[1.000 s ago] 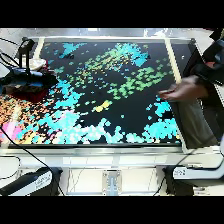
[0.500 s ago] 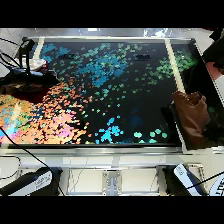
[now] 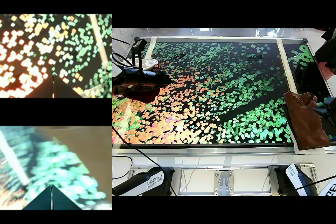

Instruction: Fold the shirts.

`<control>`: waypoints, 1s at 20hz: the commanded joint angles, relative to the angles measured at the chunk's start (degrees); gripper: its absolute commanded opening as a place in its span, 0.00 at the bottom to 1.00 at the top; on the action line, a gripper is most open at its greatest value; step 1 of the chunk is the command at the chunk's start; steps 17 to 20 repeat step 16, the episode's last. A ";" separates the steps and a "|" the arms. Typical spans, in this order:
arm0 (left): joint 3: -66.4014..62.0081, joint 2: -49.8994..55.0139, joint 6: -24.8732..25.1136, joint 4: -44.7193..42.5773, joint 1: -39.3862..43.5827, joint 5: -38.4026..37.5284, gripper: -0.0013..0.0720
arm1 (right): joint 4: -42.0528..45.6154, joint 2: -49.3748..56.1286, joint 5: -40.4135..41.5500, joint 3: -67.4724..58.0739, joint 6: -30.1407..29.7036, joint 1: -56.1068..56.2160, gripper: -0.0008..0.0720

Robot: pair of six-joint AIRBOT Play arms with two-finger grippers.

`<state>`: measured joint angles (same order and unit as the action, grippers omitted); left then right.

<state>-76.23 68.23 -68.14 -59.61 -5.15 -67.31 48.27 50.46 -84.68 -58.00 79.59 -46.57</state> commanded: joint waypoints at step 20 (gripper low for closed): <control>0.02 0.11 0.00 0.11 0.04 -1.79 0.04 | 4.04 0.02 3.28 -2.84 -6.36 32.33 0.03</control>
